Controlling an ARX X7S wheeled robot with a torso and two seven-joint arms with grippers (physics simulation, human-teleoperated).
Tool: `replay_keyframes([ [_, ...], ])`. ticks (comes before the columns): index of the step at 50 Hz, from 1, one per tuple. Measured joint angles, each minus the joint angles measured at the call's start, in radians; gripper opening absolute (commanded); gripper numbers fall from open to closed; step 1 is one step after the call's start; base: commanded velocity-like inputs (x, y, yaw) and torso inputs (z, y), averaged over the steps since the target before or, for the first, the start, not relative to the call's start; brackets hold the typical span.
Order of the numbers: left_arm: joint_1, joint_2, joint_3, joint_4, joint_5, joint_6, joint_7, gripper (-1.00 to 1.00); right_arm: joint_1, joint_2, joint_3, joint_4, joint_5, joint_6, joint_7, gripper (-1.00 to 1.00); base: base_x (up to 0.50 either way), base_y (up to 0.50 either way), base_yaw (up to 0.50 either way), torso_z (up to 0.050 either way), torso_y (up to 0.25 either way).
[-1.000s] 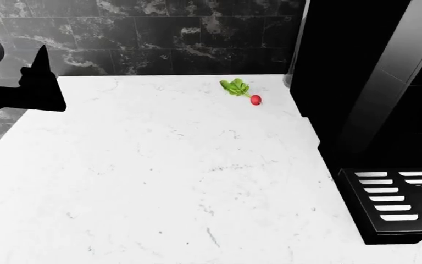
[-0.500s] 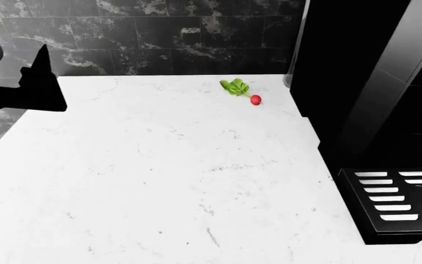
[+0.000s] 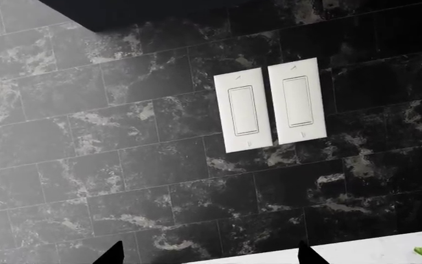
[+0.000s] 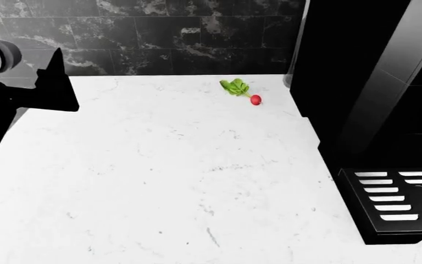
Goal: A wet mug is on the counter and needs to be dried. Pick it up and place it upside down in the open cabinet.
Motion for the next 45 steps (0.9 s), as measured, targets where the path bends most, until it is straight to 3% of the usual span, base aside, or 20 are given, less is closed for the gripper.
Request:
replay_keyframes([
  [12,0.007,0.005,0.001,-0.005,0.006,0.005,0.006,1.0,-0.119,0.114,0.087,-0.21,0.675,0.089,0.559,1.0,0.0,0.0,0.0,0.0,0.0],
  [24,0.007,0.013,0.005,-0.002,0.009,0.0,0.005,1.0,-0.269,0.229,0.088,-0.36,1.248,0.029,1.032,1.0,0.0,0.0,0.0,0.0,0.0],
  [33,0.008,0.014,0.005,0.005,0.008,-0.001,0.002,1.0,-0.375,0.346,0.004,-0.508,1.464,-0.117,1.188,1.0,0.0,0.0,0.0,0.0,0.0],
  [45,0.017,0.007,0.0,0.024,0.005,0.004,-0.005,1.0,-0.568,0.467,-0.041,-0.672,1.553,-0.272,1.244,1.0,0.0,0.0,0.0,0.0,0.0],
])
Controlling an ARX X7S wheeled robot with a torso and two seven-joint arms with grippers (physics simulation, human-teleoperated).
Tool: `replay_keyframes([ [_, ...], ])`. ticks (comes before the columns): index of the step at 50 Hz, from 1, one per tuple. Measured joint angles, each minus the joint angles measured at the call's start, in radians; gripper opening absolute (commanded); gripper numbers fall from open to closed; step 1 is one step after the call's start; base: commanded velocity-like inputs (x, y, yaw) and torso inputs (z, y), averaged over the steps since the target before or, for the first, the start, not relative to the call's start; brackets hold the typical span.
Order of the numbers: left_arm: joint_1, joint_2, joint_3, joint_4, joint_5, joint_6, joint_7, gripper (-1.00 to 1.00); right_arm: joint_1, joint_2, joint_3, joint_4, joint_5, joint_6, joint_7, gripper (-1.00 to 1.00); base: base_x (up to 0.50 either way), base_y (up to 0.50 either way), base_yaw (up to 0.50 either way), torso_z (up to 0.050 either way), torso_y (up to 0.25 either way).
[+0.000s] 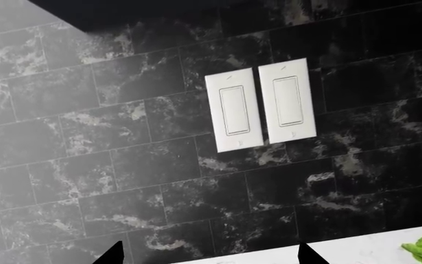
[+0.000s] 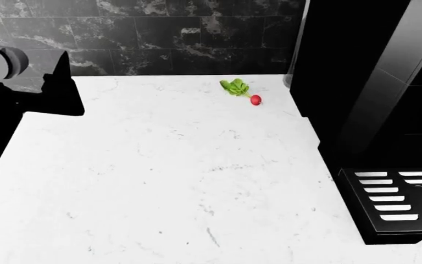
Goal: A wet mug is on the counter and needs to be dried. Pick it up and place it upside down in the open cabinet.
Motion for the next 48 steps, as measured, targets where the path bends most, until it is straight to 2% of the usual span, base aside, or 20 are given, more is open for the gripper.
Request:
replay_keyframes([
  [22,0.013,0.005,0.0,0.011,0.009,0.008,0.0,1.0,-0.318,0.089,0.056,-0.167,-0.013,-0.103,-0.051,1.0,0.0,0.0,0.0,0.0,0.0],
  [48,0.029,-0.001,-0.004,0.029,0.009,0.013,-0.005,1.0,-0.642,0.095,0.172,-0.237,-0.124,-0.137,-0.176,1.0,0.0,0.0,0.0,0.0,0.0],
])
